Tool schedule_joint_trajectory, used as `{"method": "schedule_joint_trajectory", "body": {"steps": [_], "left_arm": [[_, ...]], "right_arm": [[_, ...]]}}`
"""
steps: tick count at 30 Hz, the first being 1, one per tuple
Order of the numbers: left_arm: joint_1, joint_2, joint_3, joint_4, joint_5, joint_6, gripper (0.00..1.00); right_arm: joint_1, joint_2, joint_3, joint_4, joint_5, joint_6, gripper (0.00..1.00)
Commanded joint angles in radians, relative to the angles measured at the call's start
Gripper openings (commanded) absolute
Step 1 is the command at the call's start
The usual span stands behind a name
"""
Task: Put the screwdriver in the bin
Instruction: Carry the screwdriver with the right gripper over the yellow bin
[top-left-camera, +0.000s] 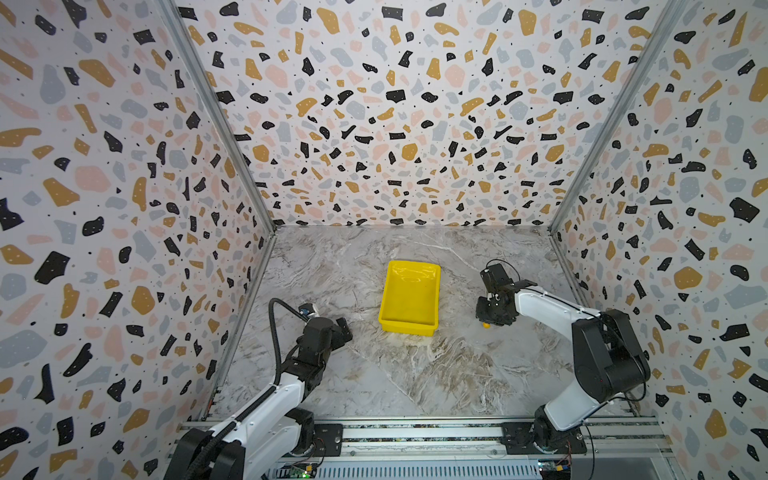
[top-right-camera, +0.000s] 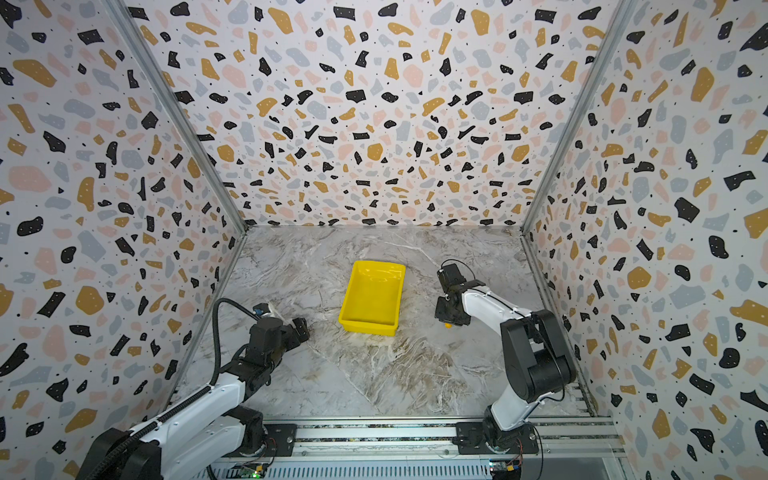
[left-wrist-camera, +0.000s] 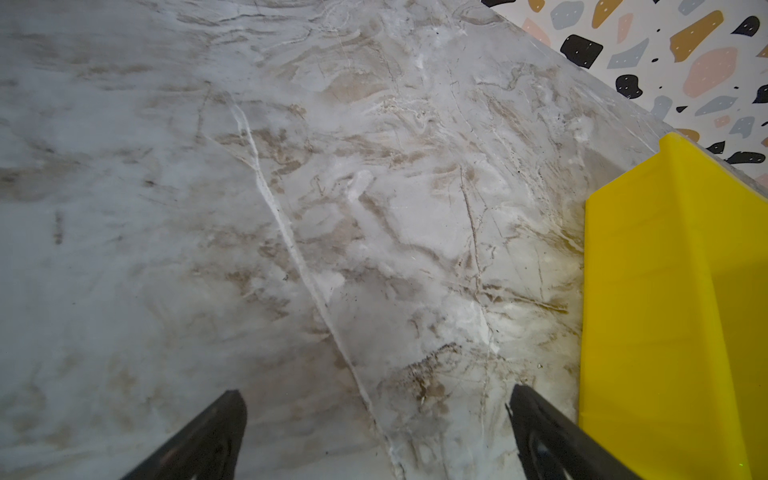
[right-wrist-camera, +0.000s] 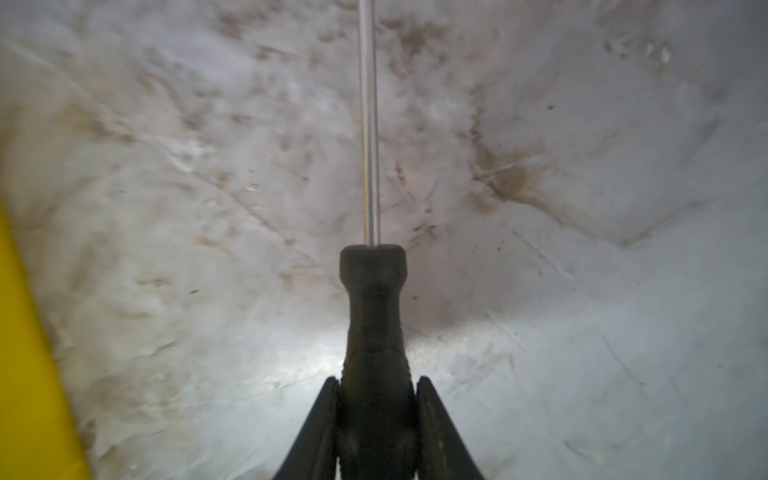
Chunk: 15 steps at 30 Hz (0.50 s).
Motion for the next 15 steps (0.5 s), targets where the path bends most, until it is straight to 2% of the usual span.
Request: {"method": "schedule_joint_trajectory", "body": {"steps": [1,7,11,15], "left_arm": [[-0.002,-0.012,0.013,0.001,-0.019,-0.004,1.0],[-0.002,-0.027,0.008,-0.001,-0.022,-0.008,1.0],[-0.002,-0.04,0.002,-0.002,-0.023,-0.008,1.0],[-0.002,-0.046,0.001,-0.001,-0.025,-0.009,1.0]], "right_arm": [[0.102,-0.119,0.064,0.008,-0.017,0.156,0.0],[0.334,-0.163,0.072,0.223,0.032,0.376,0.0],[0.424,-0.07,0.114,0.339,0.026,0.467,0.0],[0.454,0.053,0.205,0.366,-0.004,0.503,0.0]]}}
